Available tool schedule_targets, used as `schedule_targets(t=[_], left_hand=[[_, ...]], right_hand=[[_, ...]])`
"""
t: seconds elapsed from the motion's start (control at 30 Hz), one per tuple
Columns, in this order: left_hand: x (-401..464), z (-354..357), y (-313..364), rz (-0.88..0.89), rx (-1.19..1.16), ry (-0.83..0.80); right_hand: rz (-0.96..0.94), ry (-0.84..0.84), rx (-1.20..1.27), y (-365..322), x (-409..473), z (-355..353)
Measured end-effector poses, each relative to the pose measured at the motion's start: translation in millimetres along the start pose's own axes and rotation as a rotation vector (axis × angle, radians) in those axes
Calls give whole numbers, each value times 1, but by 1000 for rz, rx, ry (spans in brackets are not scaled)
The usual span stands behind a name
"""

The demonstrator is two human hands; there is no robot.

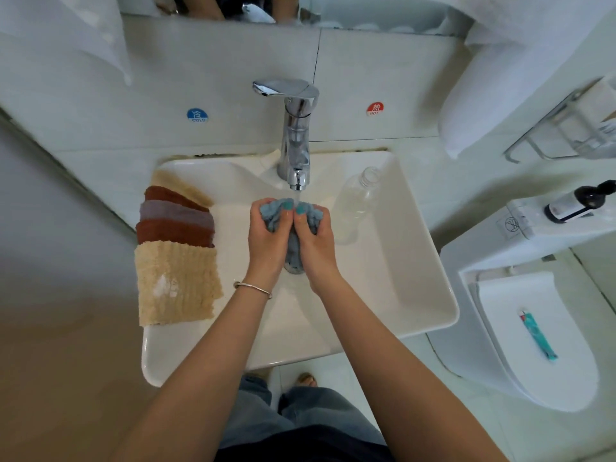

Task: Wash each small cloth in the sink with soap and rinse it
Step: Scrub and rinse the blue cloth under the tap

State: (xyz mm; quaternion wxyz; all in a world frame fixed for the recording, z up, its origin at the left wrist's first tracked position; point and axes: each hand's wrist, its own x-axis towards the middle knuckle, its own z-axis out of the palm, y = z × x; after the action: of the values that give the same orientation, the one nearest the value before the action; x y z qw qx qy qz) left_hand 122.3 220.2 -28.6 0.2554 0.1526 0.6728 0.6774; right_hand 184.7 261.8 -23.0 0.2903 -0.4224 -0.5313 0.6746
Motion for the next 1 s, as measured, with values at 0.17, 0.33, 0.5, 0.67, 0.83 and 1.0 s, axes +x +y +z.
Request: schedule_targets(t=[0.17, 0.33, 0.5, 0.67, 0.83, 1.0], left_hand=[[7, 16, 3, 43, 52, 145], [22, 23, 0, 15, 13, 216], [26, 31, -5, -5, 42, 202], [31, 31, -3, 49, 107, 179], [22, 18, 4, 9, 116, 106], [17, -5, -5, -204, -32, -40]], right_hand=[[-59, 83, -54, -5, 10, 14], [-96, 106, -226, -4, 25, 20], [-68, 144, -311, 3, 33, 13], [-101, 141, -302, -10, 35, 9], [-97, 69, -207, -10, 22, 8], [-119, 88, -20, -8, 8, -8]])
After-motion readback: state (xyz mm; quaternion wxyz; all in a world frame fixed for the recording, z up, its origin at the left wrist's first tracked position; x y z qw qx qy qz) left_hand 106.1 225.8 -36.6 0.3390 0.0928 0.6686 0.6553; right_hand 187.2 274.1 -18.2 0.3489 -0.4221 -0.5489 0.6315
